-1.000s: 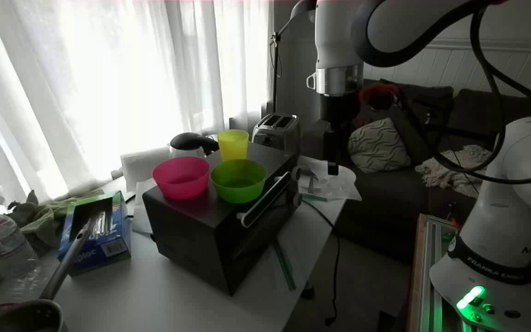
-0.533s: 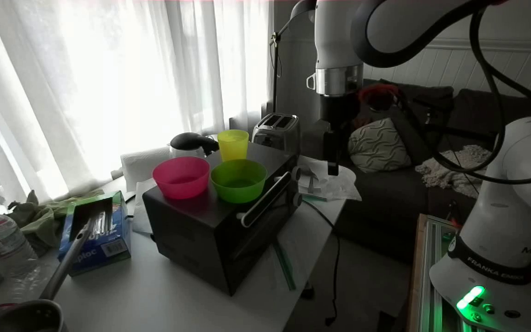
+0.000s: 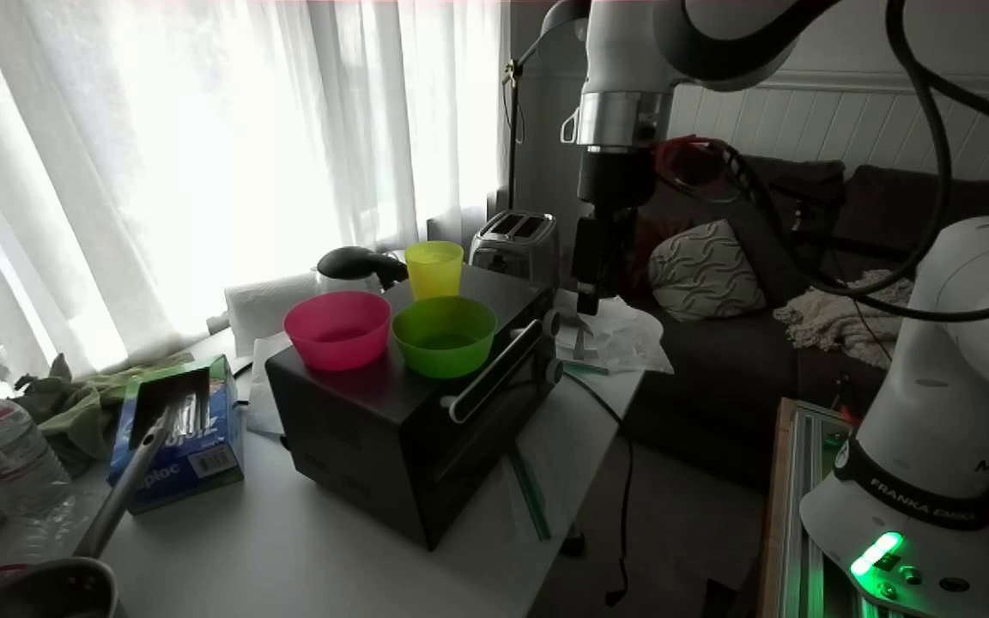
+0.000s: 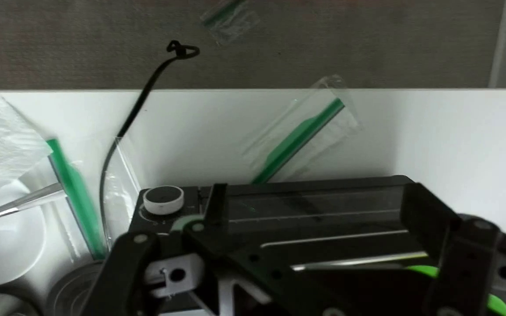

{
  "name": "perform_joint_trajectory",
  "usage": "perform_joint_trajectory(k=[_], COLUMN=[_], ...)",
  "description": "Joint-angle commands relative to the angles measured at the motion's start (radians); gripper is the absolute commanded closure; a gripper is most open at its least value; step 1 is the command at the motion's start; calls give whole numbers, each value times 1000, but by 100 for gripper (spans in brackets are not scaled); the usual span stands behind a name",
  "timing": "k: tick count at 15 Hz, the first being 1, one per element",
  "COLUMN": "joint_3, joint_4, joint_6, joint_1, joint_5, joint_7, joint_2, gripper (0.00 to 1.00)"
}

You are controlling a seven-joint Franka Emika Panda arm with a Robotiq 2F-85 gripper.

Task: Stack the two bowls together then put the yellow cup in the green bowl and place the bowls on the table

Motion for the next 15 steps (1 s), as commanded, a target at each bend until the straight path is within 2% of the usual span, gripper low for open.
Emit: perform_joint_trajectory(k=[1, 9, 10, 11, 15], joint_3=[26, 149, 153, 129, 138], joint_4=[35, 113, 117, 89, 108], joint_6=[53, 216, 242, 208, 236], joint_1=[17, -13, -10, 5, 4], joint_5=[71, 31, 34, 39, 39], joint_7=[75, 400, 415, 361, 392], joint_2=[13, 160, 170, 135, 171], gripper=[0, 0, 0, 0, 0])
